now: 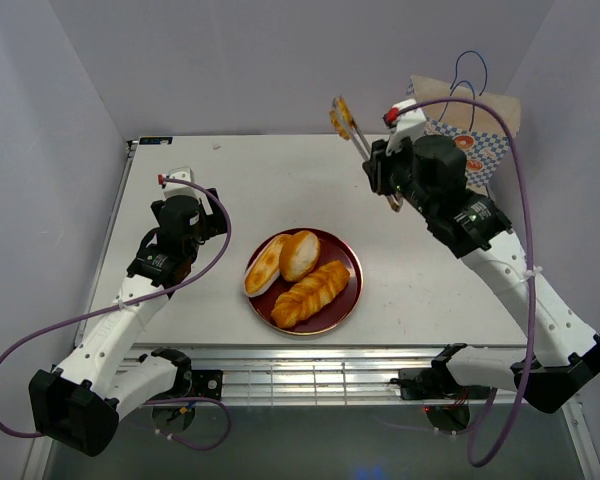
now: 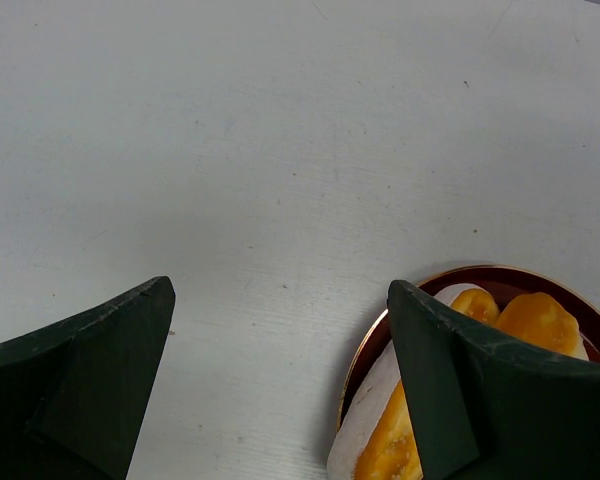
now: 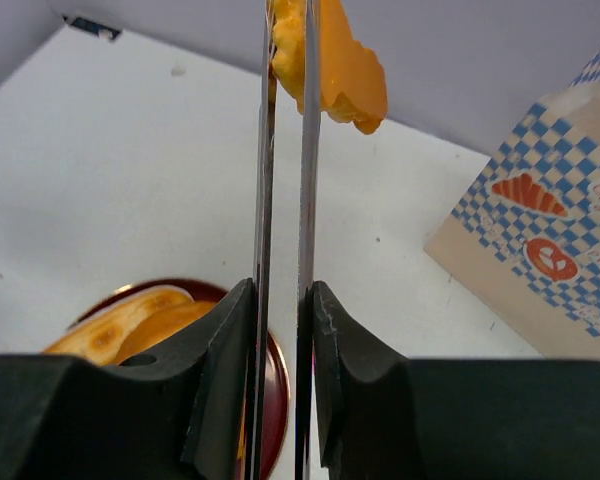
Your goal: Place the fake bread into the paper bag
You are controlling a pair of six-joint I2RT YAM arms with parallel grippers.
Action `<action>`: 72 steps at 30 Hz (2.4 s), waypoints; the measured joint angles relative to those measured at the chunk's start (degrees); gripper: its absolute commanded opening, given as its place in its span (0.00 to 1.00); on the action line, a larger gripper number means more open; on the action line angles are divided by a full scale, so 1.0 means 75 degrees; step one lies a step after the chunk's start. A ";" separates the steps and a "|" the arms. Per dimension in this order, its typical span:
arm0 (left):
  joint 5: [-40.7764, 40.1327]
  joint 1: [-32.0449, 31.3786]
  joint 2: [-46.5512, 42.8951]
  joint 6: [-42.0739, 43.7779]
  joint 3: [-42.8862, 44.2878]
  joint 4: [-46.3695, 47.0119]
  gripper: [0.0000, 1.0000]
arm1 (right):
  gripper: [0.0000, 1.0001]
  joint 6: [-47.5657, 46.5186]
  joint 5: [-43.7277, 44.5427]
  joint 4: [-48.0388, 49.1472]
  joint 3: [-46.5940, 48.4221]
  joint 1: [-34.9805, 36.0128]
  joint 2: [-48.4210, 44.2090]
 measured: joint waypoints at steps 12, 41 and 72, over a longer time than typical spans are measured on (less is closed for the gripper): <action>0.0146 0.0000 0.0003 -0.0006 0.0000 0.0003 0.98 | 0.08 0.1513 -0.2471 0.0385 0.2524 -0.2897 0.0729; 0.0402 0.0000 0.0003 -0.0064 0.0000 0.0003 0.98 | 0.18 0.3730 -0.4293 0.0979 0.0557 -0.7181 0.0472; 0.0574 0.0000 0.0003 -0.0087 0.0000 0.0003 0.98 | 0.47 0.5371 -0.5275 0.1370 -0.0230 -0.8084 0.0874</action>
